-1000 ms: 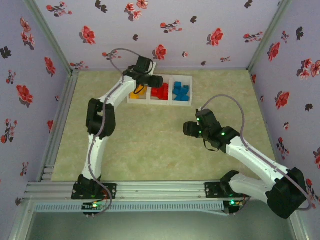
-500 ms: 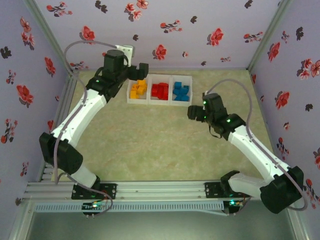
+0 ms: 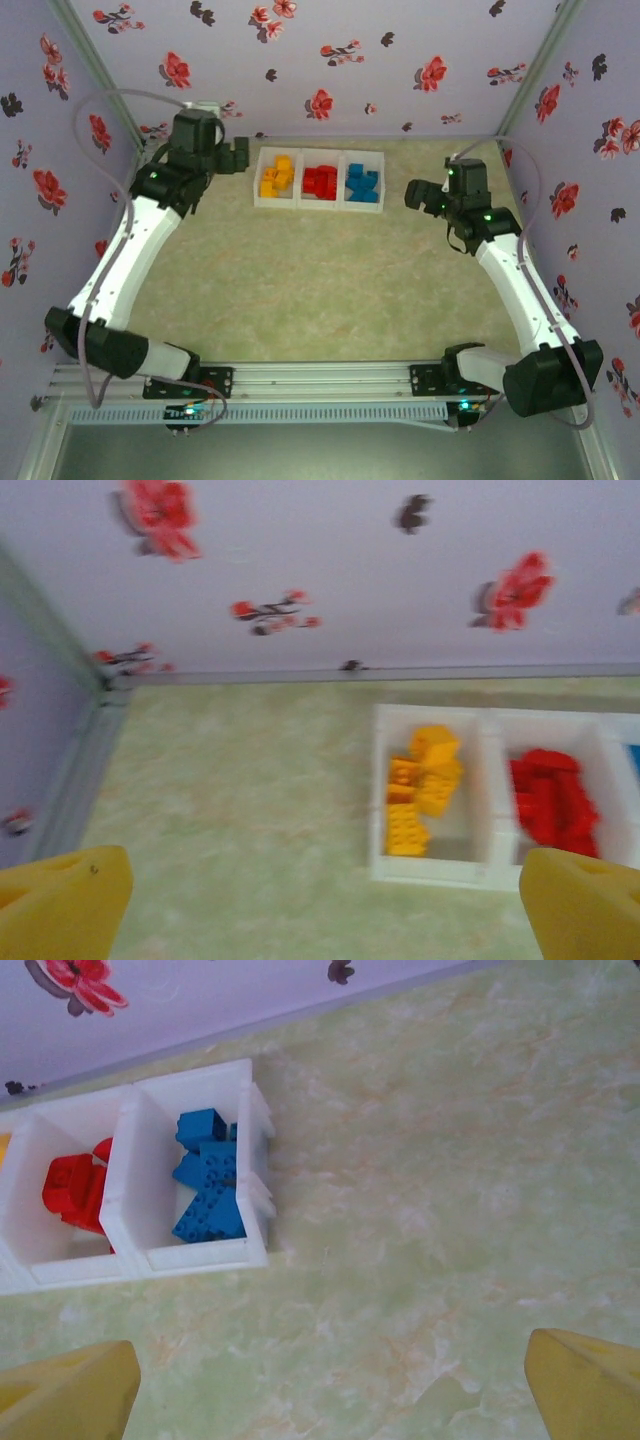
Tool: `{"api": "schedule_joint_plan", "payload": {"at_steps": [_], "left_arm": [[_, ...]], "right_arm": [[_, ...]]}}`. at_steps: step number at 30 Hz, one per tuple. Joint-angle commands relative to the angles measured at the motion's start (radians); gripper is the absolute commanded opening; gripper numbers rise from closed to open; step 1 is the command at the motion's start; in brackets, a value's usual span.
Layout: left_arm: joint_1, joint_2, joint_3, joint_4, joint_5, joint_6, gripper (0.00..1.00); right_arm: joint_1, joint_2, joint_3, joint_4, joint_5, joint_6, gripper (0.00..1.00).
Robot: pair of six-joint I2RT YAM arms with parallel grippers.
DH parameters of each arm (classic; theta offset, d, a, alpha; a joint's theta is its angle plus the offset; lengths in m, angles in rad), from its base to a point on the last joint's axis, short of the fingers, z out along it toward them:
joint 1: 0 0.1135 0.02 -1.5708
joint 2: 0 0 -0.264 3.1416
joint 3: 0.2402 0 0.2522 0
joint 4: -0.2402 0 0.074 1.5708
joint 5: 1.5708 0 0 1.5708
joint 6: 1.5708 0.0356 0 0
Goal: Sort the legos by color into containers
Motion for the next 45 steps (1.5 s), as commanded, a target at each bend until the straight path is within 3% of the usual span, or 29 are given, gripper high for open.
{"api": "schedule_joint_plan", "payload": {"at_steps": [1,5,8,13,18,25,31,32,34,37,42,45], "left_arm": [[0.058,-0.098,-0.116,0.032,-0.162,0.051,1.0],[0.173,-0.187,-0.305,0.126,-0.164,0.055,1.0],[0.231,-0.253,-0.504,0.301,-0.156,0.092,1.0],[0.327,-0.287,-0.773,0.546,-0.006,0.058,1.0],[0.419,-0.176,-1.001,0.9,0.089,0.036,1.0],[0.428,-0.029,-1.214,1.376,0.146,0.078,1.0],[0.433,0.138,-1.29,1.704,0.27,0.103,1.0],[0.432,0.169,-1.29,1.738,0.304,0.118,1.0],[0.432,0.152,-1.259,1.64,0.352,0.13,1.0],[0.435,0.16,-1.251,1.637,0.349,0.125,1.0],[0.435,0.161,-1.236,1.611,0.344,0.122,1.0],[0.435,0.16,-1.228,1.593,0.343,0.125,1.0]], "right_arm": [[-0.043,-0.027,-0.005,0.008,-0.04,-0.004,1.0],[-0.081,-0.044,-0.069,0.065,-0.033,0.014,0.99],[-0.112,-0.036,-0.096,0.095,-0.054,0.021,1.0],[-0.134,-0.009,-0.125,0.139,-0.044,0.024,1.0],[-0.143,0.003,-0.178,0.22,-0.025,0.028,1.0],[-0.162,0.032,-0.238,0.298,0.032,0.024,1.0],[-0.17,0.001,-0.353,0.455,0.078,-0.01,1.0],[-0.17,-0.01,-0.376,0.489,0.085,-0.019,0.99],[-0.173,-0.032,-0.417,0.543,0.102,-0.038,1.0],[-0.174,-0.055,-0.471,0.62,0.125,-0.087,1.0],[-0.176,-0.081,-0.692,0.988,0.153,-0.185,1.0],[-0.18,-0.03,-0.732,1.081,0.153,-0.205,0.99]]}}
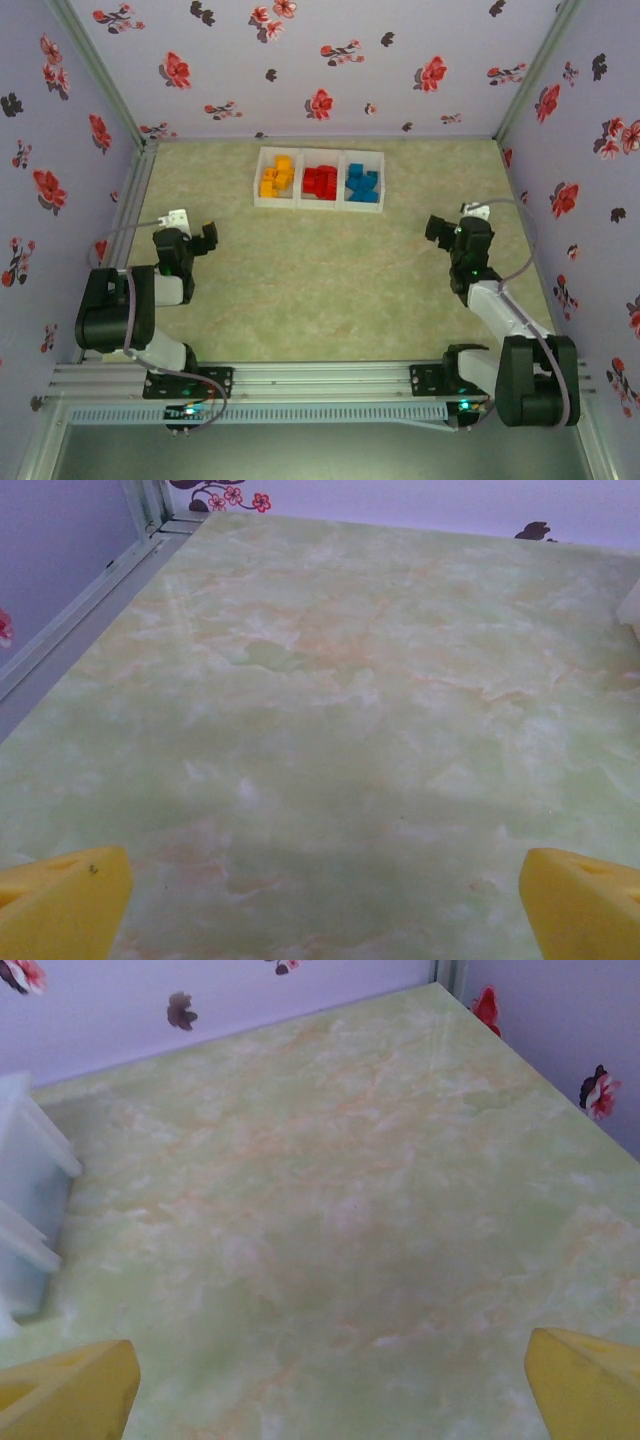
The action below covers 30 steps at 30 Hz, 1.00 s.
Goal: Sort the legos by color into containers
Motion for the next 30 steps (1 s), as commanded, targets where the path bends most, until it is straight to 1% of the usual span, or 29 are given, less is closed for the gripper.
{"api": "schedule_joint_plan", "payload": {"at_steps": [1,3,7,8,9,10,11,12,13,14,15,16,18,20,22,25,27,30], "left_arm": [[0.009,0.005,0.023,0.018,0.014,0.026,1.0],[0.01,0.004,0.023,0.017,0.014,0.026,1.0],[0.009,0.004,0.023,0.016,0.014,0.026,1.0],[0.009,0.004,0.023,0.015,0.014,0.026,1.0],[0.008,0.004,0.023,0.014,0.014,0.027,1.0],[0.008,0.004,0.023,0.015,0.014,0.028,1.0],[0.007,0.003,0.022,0.014,0.014,0.027,1.0],[0.007,0.004,0.024,0.015,0.014,0.027,1.0],[0.007,0.004,0.024,0.013,0.015,0.028,1.0],[0.007,0.004,0.024,0.013,0.014,0.027,1.0],[0.007,0.004,0.024,0.013,0.014,0.027,1.0],[0.007,0.004,0.024,0.013,0.014,0.028,1.0],[0.007,0.005,0.024,0.013,0.015,0.029,1.0],[0.007,0.004,0.024,0.013,0.015,0.029,1.0],[0.007,0.004,0.024,0.013,0.014,0.029,1.0],[0.007,0.004,0.024,0.013,0.014,0.029,1.0],[0.007,0.004,0.024,0.013,0.014,0.029,1.0],[0.008,0.004,0.024,0.013,0.014,0.029,1.0]], "right_arm": [[-0.012,0.062,-0.024,0.227,0.021,-0.061,1.0],[-0.013,0.126,-0.031,0.291,0.001,-0.056,1.0],[-0.023,0.304,-0.068,0.503,-0.044,-0.068,0.99],[-0.023,0.357,-0.089,0.589,-0.064,-0.072,0.99],[-0.024,0.459,-0.104,0.725,-0.084,-0.082,0.99],[-0.029,0.508,-0.107,0.827,-0.126,-0.085,1.0],[-0.036,0.448,-0.087,0.695,-0.142,-0.087,0.99],[-0.038,0.406,-0.047,0.538,-0.128,-0.078,0.99],[-0.038,0.465,-0.033,0.602,-0.119,-0.072,0.99],[-0.036,0.472,-0.045,0.642,-0.111,-0.073,0.99],[-0.037,0.434,-0.037,0.565,-0.091,-0.067,0.99],[-0.035,0.428,-0.029,0.527,-0.067,-0.057,0.99],[-0.032,0.454,-0.046,0.613,-0.077,-0.074,0.99],[-0.032,0.432,-0.028,0.538,-0.083,-0.072,0.99],[-0.032,0.448,-0.039,0.586,-0.083,-0.076,0.99],[-0.032,0.435,-0.03,0.546,-0.085,-0.074,0.99],[-0.032,0.445,-0.036,0.576,-0.085,-0.075,0.99],[-0.031,0.439,-0.031,0.555,-0.085,-0.075,0.99]]}}
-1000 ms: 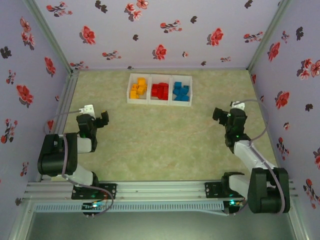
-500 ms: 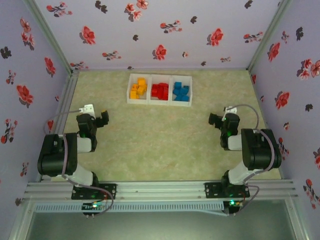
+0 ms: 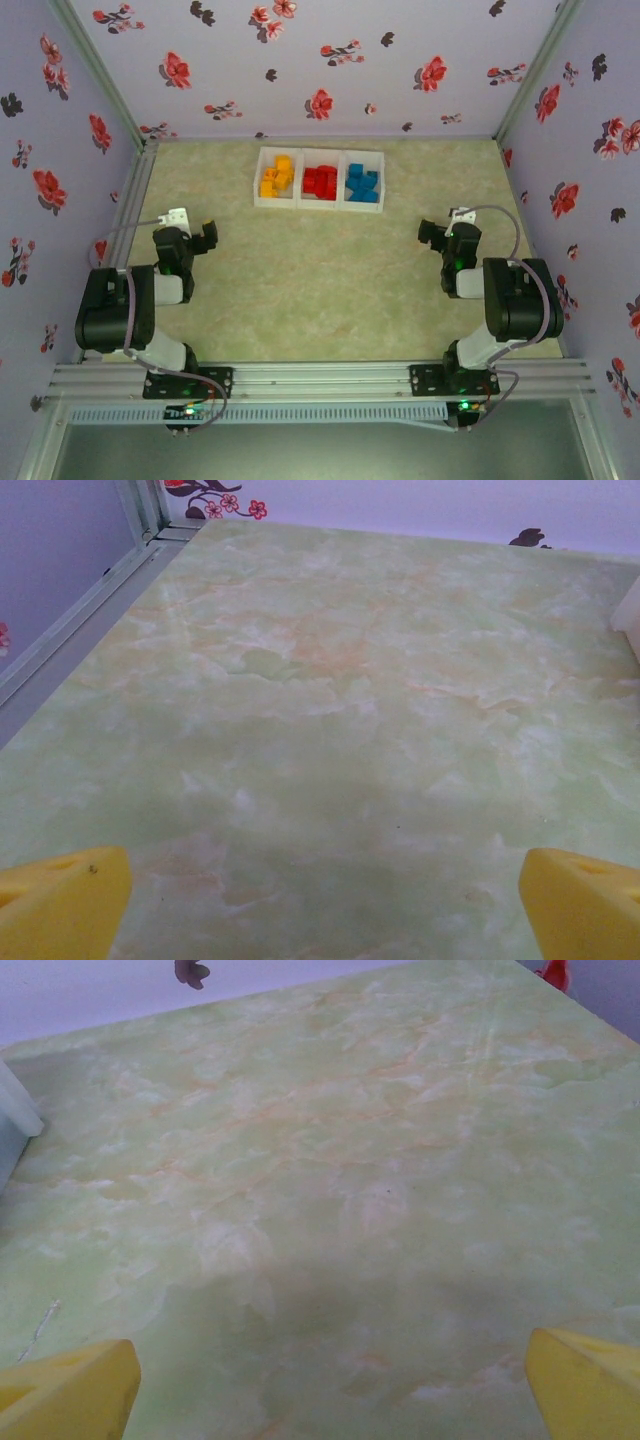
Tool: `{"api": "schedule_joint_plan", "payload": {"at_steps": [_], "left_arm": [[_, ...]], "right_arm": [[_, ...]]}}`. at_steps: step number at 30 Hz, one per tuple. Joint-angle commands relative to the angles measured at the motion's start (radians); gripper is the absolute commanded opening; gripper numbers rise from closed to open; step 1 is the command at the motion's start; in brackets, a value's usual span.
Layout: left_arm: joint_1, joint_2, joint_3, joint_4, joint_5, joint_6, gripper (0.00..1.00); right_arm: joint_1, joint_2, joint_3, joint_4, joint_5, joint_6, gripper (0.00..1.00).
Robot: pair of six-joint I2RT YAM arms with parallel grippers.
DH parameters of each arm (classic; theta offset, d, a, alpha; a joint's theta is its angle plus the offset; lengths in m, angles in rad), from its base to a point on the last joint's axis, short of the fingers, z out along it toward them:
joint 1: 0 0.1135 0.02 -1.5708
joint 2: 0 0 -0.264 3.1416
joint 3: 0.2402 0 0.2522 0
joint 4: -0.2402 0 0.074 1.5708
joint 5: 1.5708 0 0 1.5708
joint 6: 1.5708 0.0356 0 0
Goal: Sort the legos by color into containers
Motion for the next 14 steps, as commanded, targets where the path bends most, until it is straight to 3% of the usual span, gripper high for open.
{"api": "schedule_joint_plan", "payload": {"at_steps": [1,14], "left_arm": [[0.006,0.004,0.017,0.016,0.007,0.025,1.0],[0.007,0.005,0.017,0.016,0.007,0.025,1.0]], "right_arm": [[0.001,-0.012,0.021,0.012,0.005,-0.016,0.99],[0.004,-0.012,0.022,0.007,0.001,-0.023,0.99]]}}
